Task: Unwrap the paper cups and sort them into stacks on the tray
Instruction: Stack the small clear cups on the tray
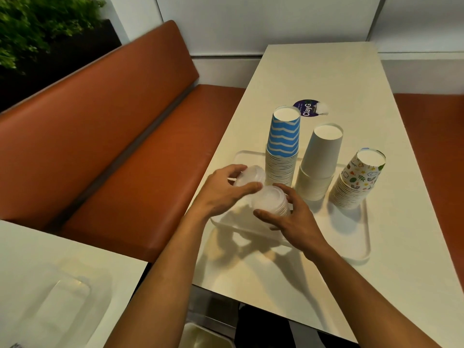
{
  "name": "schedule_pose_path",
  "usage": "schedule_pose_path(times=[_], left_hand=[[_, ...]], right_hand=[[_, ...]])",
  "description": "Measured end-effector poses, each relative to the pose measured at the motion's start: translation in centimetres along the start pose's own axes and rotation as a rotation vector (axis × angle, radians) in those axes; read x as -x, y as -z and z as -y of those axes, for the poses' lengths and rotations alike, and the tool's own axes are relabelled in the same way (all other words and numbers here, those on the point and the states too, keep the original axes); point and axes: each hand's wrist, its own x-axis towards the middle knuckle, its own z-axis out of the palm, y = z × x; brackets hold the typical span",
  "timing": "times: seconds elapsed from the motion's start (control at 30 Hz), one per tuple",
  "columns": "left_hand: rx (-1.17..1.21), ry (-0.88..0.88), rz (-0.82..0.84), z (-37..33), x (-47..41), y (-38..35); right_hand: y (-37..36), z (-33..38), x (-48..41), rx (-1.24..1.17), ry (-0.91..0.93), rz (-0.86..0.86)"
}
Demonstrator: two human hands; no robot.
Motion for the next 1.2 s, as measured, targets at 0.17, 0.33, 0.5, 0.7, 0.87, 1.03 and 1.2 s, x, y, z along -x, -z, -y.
schedule_pose_path(times=[0.17,0.33,0.5,0.7,0.87,1.03,1.2], left_hand=[[-0.141,0.056,-0.151,1.2,-2.9,0.4],[-0.334,0.067,-0.063,2.7,-6.0,-1.7],[-0.41,0.071,0.018,3.3,-7.5,-2.5],[-0.464,0.078,0.065,3.5,-8.1,-3.0],[-0.532,0.069,0.084,3.1,-8.4,-3.1],[-0.56,0.081,0.094,2.8,-8.8,-3.2],[-0.498,0.096,0.139,2.9,-8.3,-2.7]], right_hand=[[0.5,-0.2,0.1,-0.016,-0.008,-0.006],[0.9,0.0,0.3,-0.03,-0.01,-0.007],[1.4,-0.1,0.3,-0.028,-0.013,-0.005],[1.4,-0.3,0.0,-0.025,-0.017,-0.001],[1.2,-0.4,-0.1,-0.014,-0.015,0.005],[1.2,-0.2,-0.1,-0.015,-0.01,0.0],[1.0,-0.1,0.0,0.018,-0.019,0.003]])
